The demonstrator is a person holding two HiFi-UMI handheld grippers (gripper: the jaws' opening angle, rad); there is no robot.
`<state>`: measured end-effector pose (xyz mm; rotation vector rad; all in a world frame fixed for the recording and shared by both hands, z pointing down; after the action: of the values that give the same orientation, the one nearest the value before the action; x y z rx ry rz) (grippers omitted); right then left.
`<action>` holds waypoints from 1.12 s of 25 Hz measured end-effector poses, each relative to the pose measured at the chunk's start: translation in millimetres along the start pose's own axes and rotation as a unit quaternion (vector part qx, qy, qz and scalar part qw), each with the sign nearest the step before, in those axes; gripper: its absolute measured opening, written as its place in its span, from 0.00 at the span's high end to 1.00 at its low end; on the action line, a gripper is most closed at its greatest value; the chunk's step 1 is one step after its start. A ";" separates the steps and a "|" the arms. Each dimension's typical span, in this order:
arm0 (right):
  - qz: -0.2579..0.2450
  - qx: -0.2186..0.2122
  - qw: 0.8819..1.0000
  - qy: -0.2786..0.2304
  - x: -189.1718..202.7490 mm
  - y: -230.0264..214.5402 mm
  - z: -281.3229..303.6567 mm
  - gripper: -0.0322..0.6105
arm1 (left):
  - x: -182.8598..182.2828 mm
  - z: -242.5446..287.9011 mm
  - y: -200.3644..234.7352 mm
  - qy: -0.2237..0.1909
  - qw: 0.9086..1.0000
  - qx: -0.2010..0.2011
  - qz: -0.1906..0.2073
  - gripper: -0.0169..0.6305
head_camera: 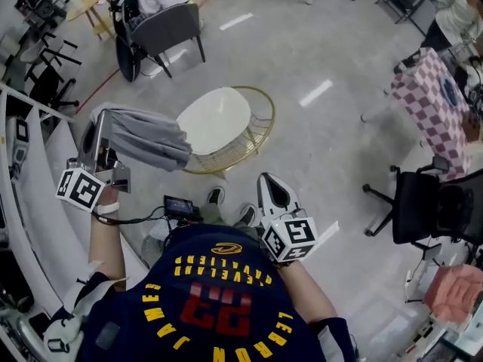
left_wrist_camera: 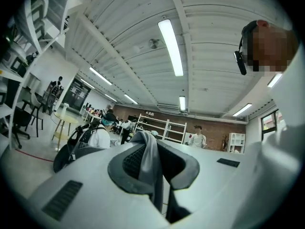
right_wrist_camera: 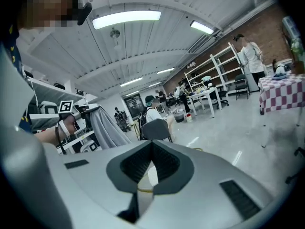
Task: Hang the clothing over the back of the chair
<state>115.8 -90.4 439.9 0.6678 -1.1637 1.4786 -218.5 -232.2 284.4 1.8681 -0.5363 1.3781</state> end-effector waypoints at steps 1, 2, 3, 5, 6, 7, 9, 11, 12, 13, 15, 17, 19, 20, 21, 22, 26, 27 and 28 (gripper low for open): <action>0.003 0.013 1.000 -0.003 -1.2 -4.4 0.8 0.94 | 6.9 9.5 4.9 0.005 1.000 0.008 -0.005 0.92; 0.007 0.027 1.000 -0.006 -2.8 -9.2 1.1 0.94 | 14.1 20.2 10.1 0.011 1.000 0.016 -0.009 0.92; 0.012 0.042 0.999 -0.009 -4.5 -13.7 0.6 0.94 | 21.7 32.2 15.6 0.018 0.999 0.025 -0.011 0.92; 0.021 0.071 0.997 -0.013 -7.1 -21.6 -2.3 0.94 | 41.0 58.3 27.9 0.037 0.998 0.043 -0.010 0.92; 0.025 0.083 0.996 -0.014 -7.6 -24.7 -3.1 0.94 | 53.6 71.4 34.6 0.051 0.997 0.050 -0.010 0.92; 0.028 0.094 0.995 -0.014 -7.8 -27.0 -3.1 0.94 | 67.8 84.1 40.8 0.067 0.996 0.057 -0.012 0.92; 0.033 0.116 0.993 -0.014 -8.1 -28.5 -2.6 0.94 | 98.9 107.6 49.6 0.103 0.992 0.075 -0.019 0.92; 0.036 0.136 0.990 -0.014 -9.3 -28.0 -2.1 0.94 | 129.9 126.4 54.5 0.141 0.985 0.096 -0.025 0.92; 0.037 0.145 0.989 -0.015 -10.2 -28.1 -1.7 0.94 | 144.8 133.9 56.2 0.160 0.981 0.105 -0.028 0.92; 0.038 0.154 0.987 -0.014 -10.8 -28.5 -1.8 0.94 | 160.2 140.5 57.6 0.179 0.977 0.114 -0.031 0.92; 0.040 0.173 0.984 -0.011 -9.7 -29.4 -3.3 0.94 | 193.1 151.7 58.6 0.217 0.967 0.131 -0.038 0.92; 0.041 0.189 0.981 -0.006 -5.9 -28.9 -5.3 0.94 | 225.2 161.7 56.7 0.253 0.955 0.150 -0.040 0.92; 0.041 0.203 0.978 0.000 0.5 -27.3 -6.8 0.94 | 253.2 169.1 52.9 0.281 0.944 0.170 -0.041 0.92; 0.041 0.210 0.977 0.003 4.6 -26.4 -7.1 0.94 | 265.3 171.3 50.6 0.292 0.938 0.179 -0.040 0.92; 0.043 0.215 0.976 0.005 8.7 -25.7 -7.2 0.94 | 276.1 172.9 47.7 0.302 0.933 0.189 -0.039 0.92; 0.046 0.221 0.974 0.007 12.6 -25.3 -7.3 0.94 | 285.6 174.4 43.7 0.311 0.929 0.198 -0.037 0.92; 0.068 0.240 0.968 0.004 22.2 -30.0 -10.3 0.94 | 309.9 181.7 12.6 0.330 0.913 0.237 -0.035 0.92; 0.072 0.243 0.967 0.002 23.2 -31.4 -11.2 0.94 | 313.2 182.6 1.5 0.332 0.910 0.247 -0.034 0.92; 0.074 0.244 0.967 0.000 23.5 -32.2 -11.8 0.94 | 315.8 182.9 -10.2 0.334 0.906 0.256 -0.033 0.92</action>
<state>142.5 -72.4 466.1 0.9266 -0.8620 1.9178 9.4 -336.0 550.1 1.5965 0.2633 2.1157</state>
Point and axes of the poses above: the fingertips, and each gripper's own axes: z forward along the fingers, y to its left, x out of its underside, the point moved 1 cm from there along -z, backward along the fingers, and after that the axes turned 13 degrees about x, right-handed, at the moved point
